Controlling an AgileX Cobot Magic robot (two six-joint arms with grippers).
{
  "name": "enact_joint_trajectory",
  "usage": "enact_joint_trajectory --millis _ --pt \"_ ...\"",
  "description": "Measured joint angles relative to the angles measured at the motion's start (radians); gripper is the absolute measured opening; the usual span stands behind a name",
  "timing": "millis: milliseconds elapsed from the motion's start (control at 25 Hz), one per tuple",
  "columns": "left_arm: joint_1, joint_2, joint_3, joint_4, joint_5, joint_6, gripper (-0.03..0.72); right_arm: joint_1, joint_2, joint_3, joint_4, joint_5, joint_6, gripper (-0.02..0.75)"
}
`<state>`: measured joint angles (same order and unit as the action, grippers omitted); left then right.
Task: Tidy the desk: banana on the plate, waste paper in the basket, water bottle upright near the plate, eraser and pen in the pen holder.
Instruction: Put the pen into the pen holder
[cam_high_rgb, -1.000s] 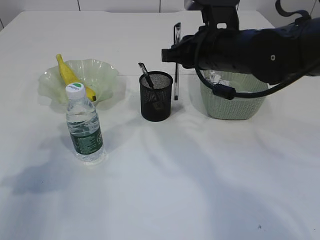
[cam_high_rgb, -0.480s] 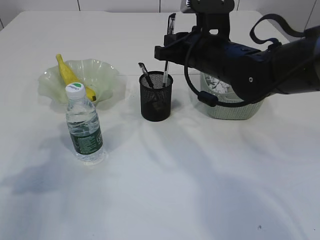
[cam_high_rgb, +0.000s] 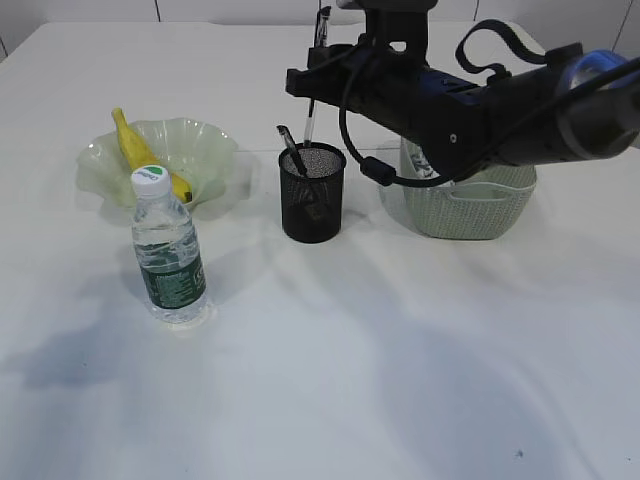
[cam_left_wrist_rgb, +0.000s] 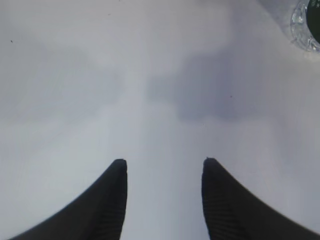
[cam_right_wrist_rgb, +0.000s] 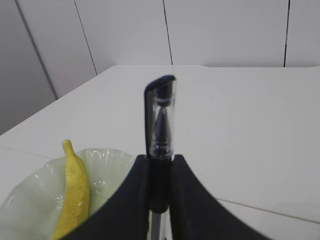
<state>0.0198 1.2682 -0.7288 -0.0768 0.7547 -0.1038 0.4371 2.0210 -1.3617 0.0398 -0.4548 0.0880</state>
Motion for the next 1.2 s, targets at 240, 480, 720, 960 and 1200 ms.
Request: enact_joint_trajectory --millis 240,480,720,960,1200 --pt "0.000 0.000 0.000 0.000 0.000 0.000 0.338 0.000 0.066 -0.056 0.000 0.025 0.000 0.056" --pt "0.000 0.000 0.000 0.000 0.000 0.000 0.337 0.000 0.082 -0.058 0.000 0.088 0.000 0.056" --pt "0.000 0.000 0.000 0.000 0.000 0.000 0.337 0.000 0.093 -0.060 0.000 0.144 0.000 0.056" --pt "0.000 0.000 0.000 0.000 0.000 0.000 0.337 0.000 0.107 -0.060 0.000 0.183 -0.002 0.056" --pt "0.000 0.000 0.000 0.000 0.000 0.000 0.335 0.000 0.107 -0.060 0.000 0.218 -0.002 0.069"
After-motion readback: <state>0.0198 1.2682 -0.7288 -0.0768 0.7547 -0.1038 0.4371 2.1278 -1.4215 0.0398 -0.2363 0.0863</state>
